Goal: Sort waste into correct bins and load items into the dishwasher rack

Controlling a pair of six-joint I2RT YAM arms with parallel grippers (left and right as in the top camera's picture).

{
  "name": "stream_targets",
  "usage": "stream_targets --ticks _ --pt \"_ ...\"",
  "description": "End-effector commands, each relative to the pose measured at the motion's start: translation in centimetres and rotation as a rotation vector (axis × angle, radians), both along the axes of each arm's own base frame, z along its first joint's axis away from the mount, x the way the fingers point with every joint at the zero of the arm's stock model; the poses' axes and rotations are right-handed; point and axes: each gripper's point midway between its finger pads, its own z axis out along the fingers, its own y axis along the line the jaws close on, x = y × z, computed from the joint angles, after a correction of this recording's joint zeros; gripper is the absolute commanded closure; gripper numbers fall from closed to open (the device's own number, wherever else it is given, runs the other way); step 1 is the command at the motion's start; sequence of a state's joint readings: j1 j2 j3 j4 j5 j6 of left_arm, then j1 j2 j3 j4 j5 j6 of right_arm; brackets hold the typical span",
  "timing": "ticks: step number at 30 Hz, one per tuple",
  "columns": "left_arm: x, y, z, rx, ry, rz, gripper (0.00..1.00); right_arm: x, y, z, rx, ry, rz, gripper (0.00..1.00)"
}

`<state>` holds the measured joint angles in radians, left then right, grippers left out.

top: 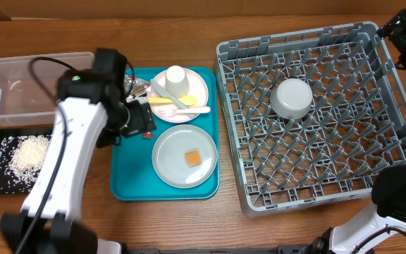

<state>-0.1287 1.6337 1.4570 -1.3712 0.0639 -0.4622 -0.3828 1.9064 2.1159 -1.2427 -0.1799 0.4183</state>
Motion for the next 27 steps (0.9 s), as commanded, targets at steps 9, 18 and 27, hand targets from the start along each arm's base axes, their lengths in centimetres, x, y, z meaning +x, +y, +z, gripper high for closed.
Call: stream_targets --ticks 9,18,27 --pt "-1.7 -2.0 -7.0 -0.07 0.177 -0.086 0.11 -0.1 -0.1 1.3 -0.009 -0.032 -0.002 0.0" --pt "-2.7 -2.7 -11.0 -0.105 0.167 -0.083 0.17 -0.1 -0.1 1.3 -0.009 -0.033 -0.001 0.0" --pt "-3.8 -3.1 -13.3 -0.122 0.169 -0.089 0.29 -0.1 -0.1 1.3 -0.009 -0.033 -0.002 0.0"
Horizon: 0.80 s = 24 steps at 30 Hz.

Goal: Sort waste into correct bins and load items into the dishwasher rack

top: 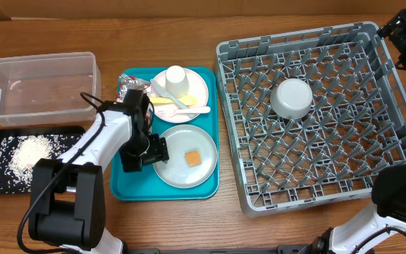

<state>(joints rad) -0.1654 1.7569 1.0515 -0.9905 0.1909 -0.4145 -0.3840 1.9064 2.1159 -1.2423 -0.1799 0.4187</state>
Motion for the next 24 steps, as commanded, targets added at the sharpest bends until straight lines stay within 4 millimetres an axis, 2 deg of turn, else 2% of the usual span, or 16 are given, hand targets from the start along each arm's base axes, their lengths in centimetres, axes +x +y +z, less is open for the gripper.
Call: stream_targets --ticks 1,4,10,14,18,22,24 --pt "-0.2 -0.4 -0.6 -0.016 0.003 -0.01 0.33 -0.1 0.0 1.3 -0.009 -0.032 0.0 0.0" --pt "0.1 -0.4 -1.0 -0.015 -0.017 -0.01 0.38 -0.1 0.0 1.3 -0.008 -0.032 0.0 0.0" --pt "-0.8 -0.2 -2.2 -0.008 -0.002 0.033 0.34 -0.1 0.0 1.3 -0.009 -0.032 0.0 0.0" --pt "-1.0 -0.2 -2.2 -0.006 0.003 0.03 0.52 -0.1 0.0 1.3 -0.009 -0.032 0.0 0.0" --pt "-0.9 -0.1 -2.2 -0.006 0.003 0.031 0.58 -0.1 0.0 1.3 -0.009 -0.032 0.0 0.0" --pt "-1.0 0.1 -1.9 -0.001 0.012 0.037 0.8 -0.1 0.0 1.3 -0.009 -0.032 0.0 0.0" --pt "-0.8 0.2 -1.6 -0.001 0.015 0.044 0.87 -0.1 0.0 1.3 -0.009 -0.032 0.0 0.0"
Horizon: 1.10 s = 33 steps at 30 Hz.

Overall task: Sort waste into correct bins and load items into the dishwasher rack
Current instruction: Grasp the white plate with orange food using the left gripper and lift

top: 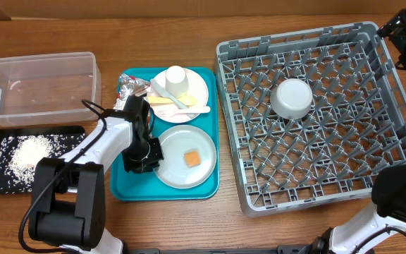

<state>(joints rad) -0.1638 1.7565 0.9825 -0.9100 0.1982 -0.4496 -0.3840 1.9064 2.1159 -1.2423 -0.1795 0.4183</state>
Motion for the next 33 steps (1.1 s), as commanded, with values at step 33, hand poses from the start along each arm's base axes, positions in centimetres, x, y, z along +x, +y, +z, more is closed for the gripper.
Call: stream_targets --ticks 33 --pt "4.3 10.9 15.8 -0.053 -0.056 0.263 0.96 -0.1 0.0 1.3 -0.008 -0.032 0.0 0.0"
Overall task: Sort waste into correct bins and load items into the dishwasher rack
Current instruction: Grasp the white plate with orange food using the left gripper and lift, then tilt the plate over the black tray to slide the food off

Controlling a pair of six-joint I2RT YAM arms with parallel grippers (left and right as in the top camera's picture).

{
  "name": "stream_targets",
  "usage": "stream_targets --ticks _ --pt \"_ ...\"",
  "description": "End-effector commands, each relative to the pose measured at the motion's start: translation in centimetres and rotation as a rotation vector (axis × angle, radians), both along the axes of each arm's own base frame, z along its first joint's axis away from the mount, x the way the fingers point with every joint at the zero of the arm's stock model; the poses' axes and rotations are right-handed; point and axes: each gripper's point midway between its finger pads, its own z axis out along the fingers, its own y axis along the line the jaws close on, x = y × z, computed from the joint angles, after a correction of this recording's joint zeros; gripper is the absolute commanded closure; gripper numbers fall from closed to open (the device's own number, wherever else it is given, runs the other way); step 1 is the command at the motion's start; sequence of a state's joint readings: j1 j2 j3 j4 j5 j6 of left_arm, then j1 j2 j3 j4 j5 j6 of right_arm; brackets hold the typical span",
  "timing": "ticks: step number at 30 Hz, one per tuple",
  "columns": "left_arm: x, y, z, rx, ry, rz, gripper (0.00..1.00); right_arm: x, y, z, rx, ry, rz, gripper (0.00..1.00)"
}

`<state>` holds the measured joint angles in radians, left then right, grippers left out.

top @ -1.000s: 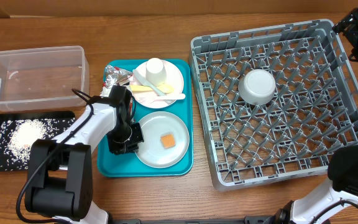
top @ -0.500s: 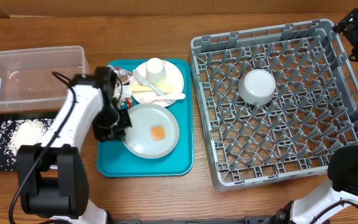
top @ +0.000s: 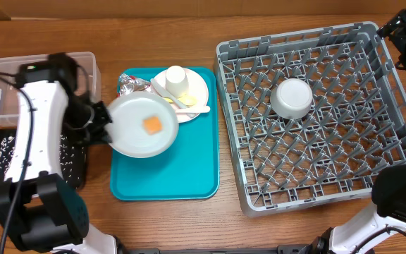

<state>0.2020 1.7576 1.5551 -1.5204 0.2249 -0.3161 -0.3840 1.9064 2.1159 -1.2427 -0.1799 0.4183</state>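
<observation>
My left gripper (top: 106, 121) is shut on the left rim of a white plate (top: 134, 134) and holds it up over the left part of the teal tray (top: 178, 169). An orange food square (top: 152, 125) lies on that plate. A second white plate (top: 197, 88) at the tray's back carries an upturned white cup (top: 175, 77), a white fork (top: 192, 110) and a yellow scrap (top: 186, 99). Crumpled foil (top: 130, 85) sits at the tray's back left corner. The grey dishwasher rack (top: 330, 162) holds a white bowl (top: 292, 97). My right gripper is at the far right corner, its fingers unclear.
A clear plastic bin (top: 20, 88) stands at the back left. In front of it a black tray with rice is partly hidden under my left arm. The rack fills the right half of the table.
The front plate with the orange square lay flat on the tray with my left gripper at its left rim. Now it is held up, further left and back, and the left arm has swung left.
My left gripper was first over the tray's back left, near the foil. Then it was down at the left edge of the front plate, and it stayed at that rim. Now it holds the plate off the tray. The right arm has stayed still.
</observation>
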Motion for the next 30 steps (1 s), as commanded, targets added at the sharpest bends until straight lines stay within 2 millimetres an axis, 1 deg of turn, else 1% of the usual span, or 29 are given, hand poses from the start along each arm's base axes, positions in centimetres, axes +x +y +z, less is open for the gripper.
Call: stream_targets --ticks 1,5,8,10,12,16,19,23,26,30 --pt "0.6 2.0 2.3 0.013 -0.08 0.042 0.96 -0.1 0.0 1.3 -0.008 -0.032 0.0 0.0" --pt "0.0 5.1 5.1 0.102 -0.151 0.107 0.96 -0.1 0.0 1.3 -0.008 -0.032 0.0 0.0" --pt "-0.9 7.3 7.3 0.139 -0.198 0.206 0.96 -0.1 0.0 1.3 -0.008 -0.032 0.0 0.0" --pt "-1.4 8.6 8.3 0.138 -0.233 0.271 0.96 -0.1 0.0 1.3 -0.009 -0.033 0.0 0.0" --pt "-2.2 10.0 8.9 0.14 -0.254 0.336 0.96 -0.1 0.0 1.3 -0.008 -0.032 0.0 0.0" --pt "-4.2 13.5 9.1 0.184 -0.239 0.461 0.96 -0.1 0.0 1.3 -0.009 -0.033 0.0 0.0" --pt "-6.1 16.1 8.9 0.241 -0.201 0.593 0.96 -0.1 0.0 1.3 -0.008 -0.032 0.0 0.0" --pt "-7.6 18.4 8.9 0.286 -0.188 0.709 0.96 -0.1 0.0 1.3 -0.009 -0.033 0.0 0.0" --pt "-9.5 21.0 9.0 0.394 -0.147 0.855 0.96 -0.1 0.0 1.3 -0.008 -0.032 0.0 0.0" --pt "-10.5 22.4 9.1 0.474 -0.12 0.919 0.96 -0.1 0.0 1.3 -0.008 -0.032 0.0 0.0"
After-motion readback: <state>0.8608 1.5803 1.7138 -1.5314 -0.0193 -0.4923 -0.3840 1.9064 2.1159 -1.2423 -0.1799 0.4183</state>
